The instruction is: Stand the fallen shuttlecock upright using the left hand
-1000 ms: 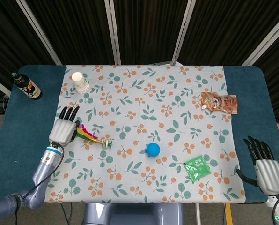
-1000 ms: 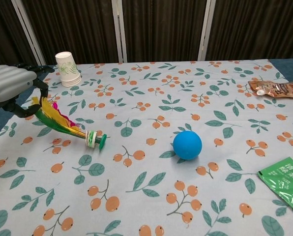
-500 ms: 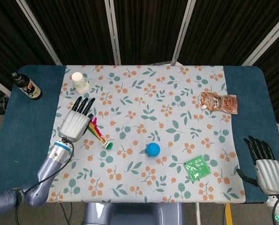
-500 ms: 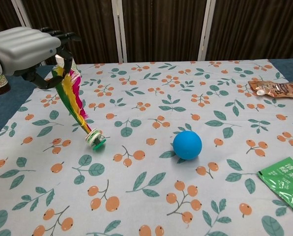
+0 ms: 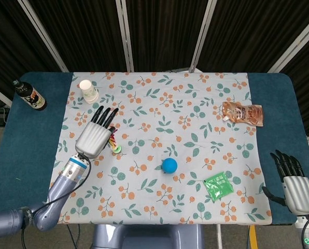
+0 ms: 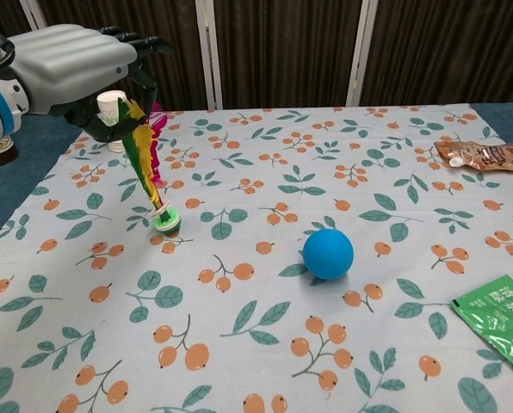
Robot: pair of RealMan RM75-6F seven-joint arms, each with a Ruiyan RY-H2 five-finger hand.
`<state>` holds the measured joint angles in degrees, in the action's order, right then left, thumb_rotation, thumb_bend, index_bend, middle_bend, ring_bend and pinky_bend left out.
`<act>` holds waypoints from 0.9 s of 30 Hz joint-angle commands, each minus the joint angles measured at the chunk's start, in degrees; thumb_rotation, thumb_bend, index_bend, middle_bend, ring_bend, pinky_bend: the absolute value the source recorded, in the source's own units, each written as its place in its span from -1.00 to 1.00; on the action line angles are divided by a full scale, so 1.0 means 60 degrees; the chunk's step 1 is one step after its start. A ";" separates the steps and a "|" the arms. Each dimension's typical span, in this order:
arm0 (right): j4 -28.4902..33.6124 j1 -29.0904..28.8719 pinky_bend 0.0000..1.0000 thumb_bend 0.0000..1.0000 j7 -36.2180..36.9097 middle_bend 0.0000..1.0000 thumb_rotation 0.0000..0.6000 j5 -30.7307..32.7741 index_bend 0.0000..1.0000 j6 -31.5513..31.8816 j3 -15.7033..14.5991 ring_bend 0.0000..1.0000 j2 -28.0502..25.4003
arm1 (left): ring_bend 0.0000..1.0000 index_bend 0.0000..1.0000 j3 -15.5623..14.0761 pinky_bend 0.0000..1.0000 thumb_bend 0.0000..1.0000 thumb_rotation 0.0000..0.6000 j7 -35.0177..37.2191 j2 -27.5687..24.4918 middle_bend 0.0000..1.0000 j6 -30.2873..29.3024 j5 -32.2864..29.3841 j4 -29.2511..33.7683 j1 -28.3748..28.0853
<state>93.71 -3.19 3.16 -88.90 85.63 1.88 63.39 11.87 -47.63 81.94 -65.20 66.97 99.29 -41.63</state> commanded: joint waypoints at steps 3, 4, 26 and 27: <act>0.0003 0.0001 -1.00 -0.69 -0.0008 -1.00 1.00 0.0006 -0.93 -0.0002 0.0001 -1.00 0.0000 | -1.00 0.23 -0.0031 -1.00 0.00 1.00 -0.0002 0.0022 -1.00 -0.0061 0.0096 0.0159 -0.0090; 0.0003 0.0002 -1.00 -0.69 -0.0009 -1.00 1.00 0.0003 -0.93 0.0001 0.0001 -1.00 0.0001 | -1.00 0.24 -0.0029 -1.00 0.00 1.00 -0.0008 0.0029 -1.00 -0.0078 0.0099 0.0205 -0.0118; -0.0005 -0.0003 -1.00 -0.69 -0.0005 -1.00 1.00 0.0007 -0.93 -0.0006 0.0005 -1.00 -0.0004 | -1.00 0.24 -0.0343 -1.00 0.00 1.00 -0.0192 0.0476 -1.00 -0.0243 -0.0042 0.0420 -0.0389; -0.0006 -0.0004 -1.00 -0.69 -0.0007 -1.00 1.00 0.0004 -0.93 -0.0006 0.0005 -1.00 -0.0002 | -1.00 0.23 -0.0356 -1.00 0.00 1.00 -0.0181 0.0487 -1.00 -0.0255 -0.0041 0.0419 -0.0388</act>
<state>93.67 -3.21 3.11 -88.88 85.60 1.91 63.38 9.74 -48.73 84.85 -66.72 66.72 101.82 -43.96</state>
